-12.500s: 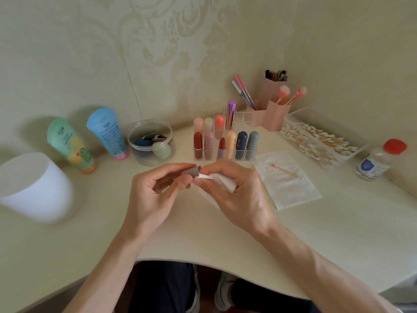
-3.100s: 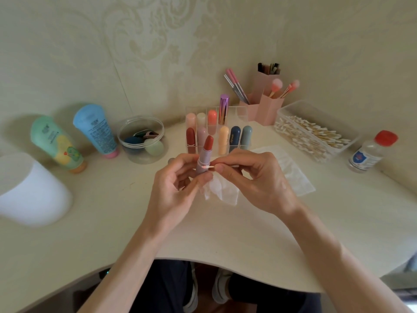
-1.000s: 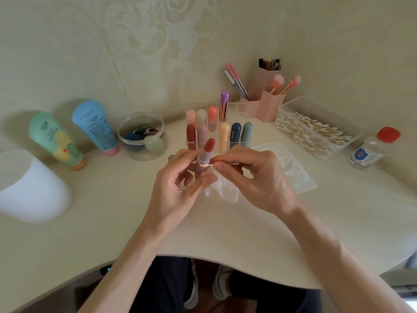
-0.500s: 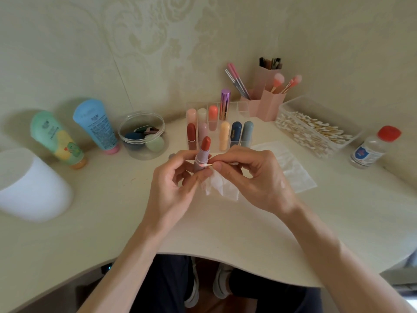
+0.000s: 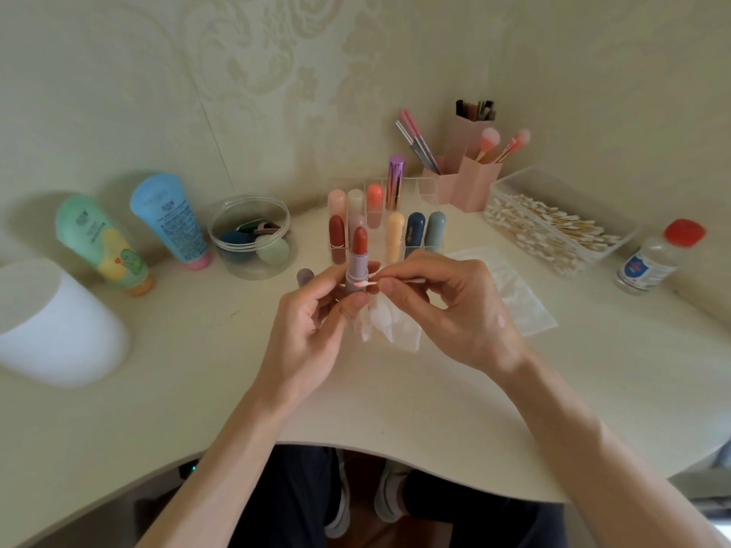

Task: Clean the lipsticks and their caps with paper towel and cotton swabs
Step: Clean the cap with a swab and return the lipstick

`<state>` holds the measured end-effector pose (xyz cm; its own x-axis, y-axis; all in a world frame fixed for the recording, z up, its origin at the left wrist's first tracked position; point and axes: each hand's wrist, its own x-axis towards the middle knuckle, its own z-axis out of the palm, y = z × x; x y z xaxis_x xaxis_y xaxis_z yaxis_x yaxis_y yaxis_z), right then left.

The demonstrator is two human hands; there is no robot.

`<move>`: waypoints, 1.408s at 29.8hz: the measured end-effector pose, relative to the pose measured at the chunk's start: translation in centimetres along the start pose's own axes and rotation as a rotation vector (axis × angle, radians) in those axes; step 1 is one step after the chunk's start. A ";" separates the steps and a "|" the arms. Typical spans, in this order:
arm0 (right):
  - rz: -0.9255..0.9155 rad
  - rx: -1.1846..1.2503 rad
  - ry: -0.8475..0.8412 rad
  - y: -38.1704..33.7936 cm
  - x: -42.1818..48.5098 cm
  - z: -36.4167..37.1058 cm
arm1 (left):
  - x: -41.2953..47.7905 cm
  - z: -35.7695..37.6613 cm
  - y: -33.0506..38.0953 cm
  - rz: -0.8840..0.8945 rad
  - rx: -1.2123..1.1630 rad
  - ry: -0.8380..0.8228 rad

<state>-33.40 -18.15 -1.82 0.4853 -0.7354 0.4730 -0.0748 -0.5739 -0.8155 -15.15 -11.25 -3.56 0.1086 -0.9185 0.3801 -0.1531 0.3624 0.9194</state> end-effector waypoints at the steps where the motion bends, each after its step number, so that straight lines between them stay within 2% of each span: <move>1: 0.002 0.000 0.001 0.0 0.0 0.0 | 0.0 0.0 0.1 0.001 -0.002 -0.002; 7: 0.014 -0.007 0.011 -0.2 -0.1 -0.2 | 0.0 -0.1 0.0 -0.016 -0.009 0.014; 16: 0.071 -0.053 0.143 -0.4 0.0 -0.9 | -0.1 -0.2 -0.2 -0.041 -0.002 0.053; 20: 0.096 -0.063 0.294 -0.4 0.3 -1.2 | 0.1 0.0 0.2 -0.043 -0.017 0.083; 23: 0.180 -0.089 0.433 0.3 0.7 -2.2 | 0.5 0.4 0.6 -0.023 0.034 0.118; 27: 0.272 -0.155 0.483 1.0 0.9 -3.4 | 1.9 1.1 0.8 -0.032 0.092 0.185; 29: 0.281 -0.163 0.514 1.0 1.0 -3.5 | 2.9 1.6 0.5 -0.062 0.167 0.185; 36: 0.307 -0.183 0.559 1.1 1.1 -3.8 | 5.2 3.2 -0.7 -0.051 0.735 0.145; 42: 0.320 -0.168 0.550 1.0 1.0 -3.7 | 5.3 3.3 -1.9 -0.082 0.855 0.138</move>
<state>-36.22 -20.82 -0.93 -0.0960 -0.9305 0.3534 -0.2979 -0.3119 -0.9022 -17.54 -17.35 -3.60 0.2616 -0.8890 0.3758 -0.8187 0.0019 0.5743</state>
